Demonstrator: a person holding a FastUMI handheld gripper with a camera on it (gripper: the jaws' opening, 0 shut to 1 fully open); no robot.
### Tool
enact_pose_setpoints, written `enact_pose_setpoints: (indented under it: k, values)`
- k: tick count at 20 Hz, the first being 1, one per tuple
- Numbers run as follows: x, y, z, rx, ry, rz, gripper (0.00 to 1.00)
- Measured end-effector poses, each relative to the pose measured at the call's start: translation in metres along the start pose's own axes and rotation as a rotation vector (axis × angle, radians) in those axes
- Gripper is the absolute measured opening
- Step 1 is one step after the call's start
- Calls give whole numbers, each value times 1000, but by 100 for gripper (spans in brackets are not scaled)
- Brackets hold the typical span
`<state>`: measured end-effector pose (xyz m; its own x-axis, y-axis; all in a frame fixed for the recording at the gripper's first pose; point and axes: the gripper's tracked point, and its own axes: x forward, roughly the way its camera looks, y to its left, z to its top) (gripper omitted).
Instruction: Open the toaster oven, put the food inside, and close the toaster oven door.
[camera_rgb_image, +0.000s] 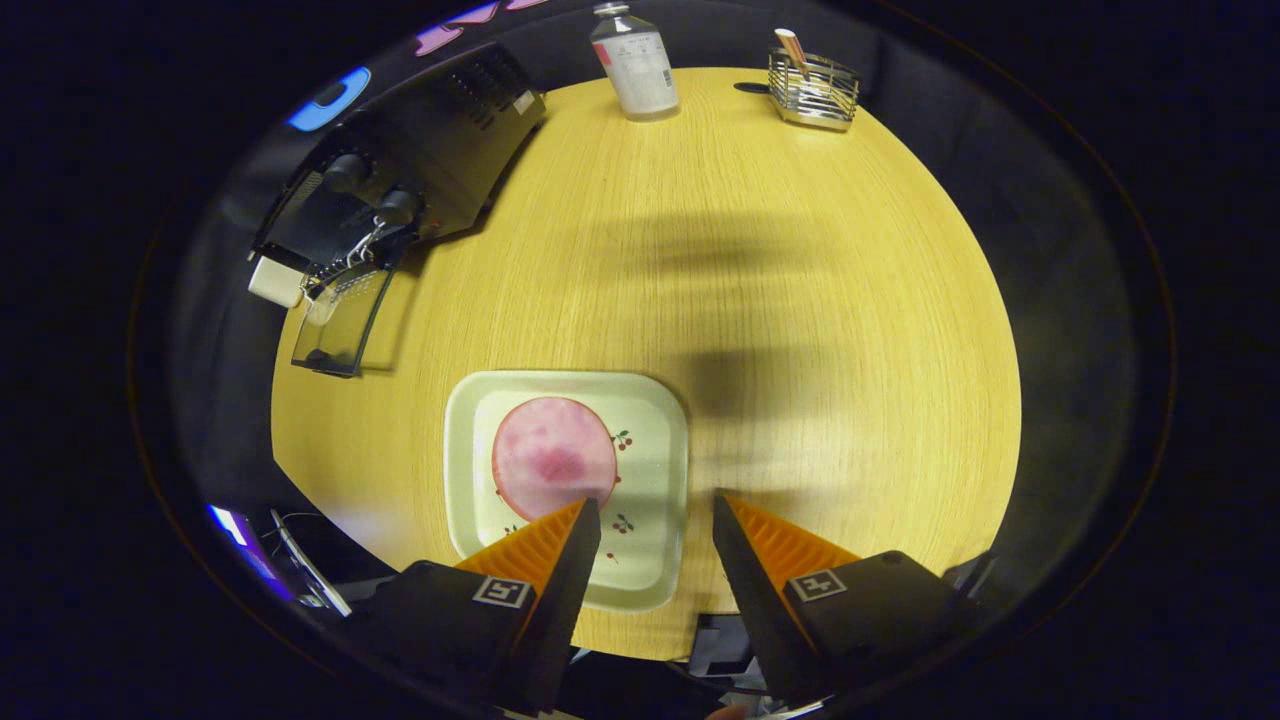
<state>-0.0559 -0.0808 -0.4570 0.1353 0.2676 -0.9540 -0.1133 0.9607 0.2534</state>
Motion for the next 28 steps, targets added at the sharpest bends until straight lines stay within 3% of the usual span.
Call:
enact_pose_setpoints:
  k: [1, 3, 4, 6, 7, 8, 14, 20, 28]
  values:
    - [6, -7, -9, -16, 45, -33, 78]
    - [3, -14, -6, -20, 59, -86, 69]
    - [8, -16, -3, -9, 54, -91, 54]
    - [7, -7, -12, 8, 100, -43, 41]
    - [9, -7, -6, 13, 99, -22, 25]
    - [7, -7, -5, 19, 96, -5, 19]
    - [6, -11, -4, 95, 50, 121, 6]
    - [2, 9, -9, 273, 22, 346, 6]
    - [-34, 41, 3, 405, -120, 478, 6]
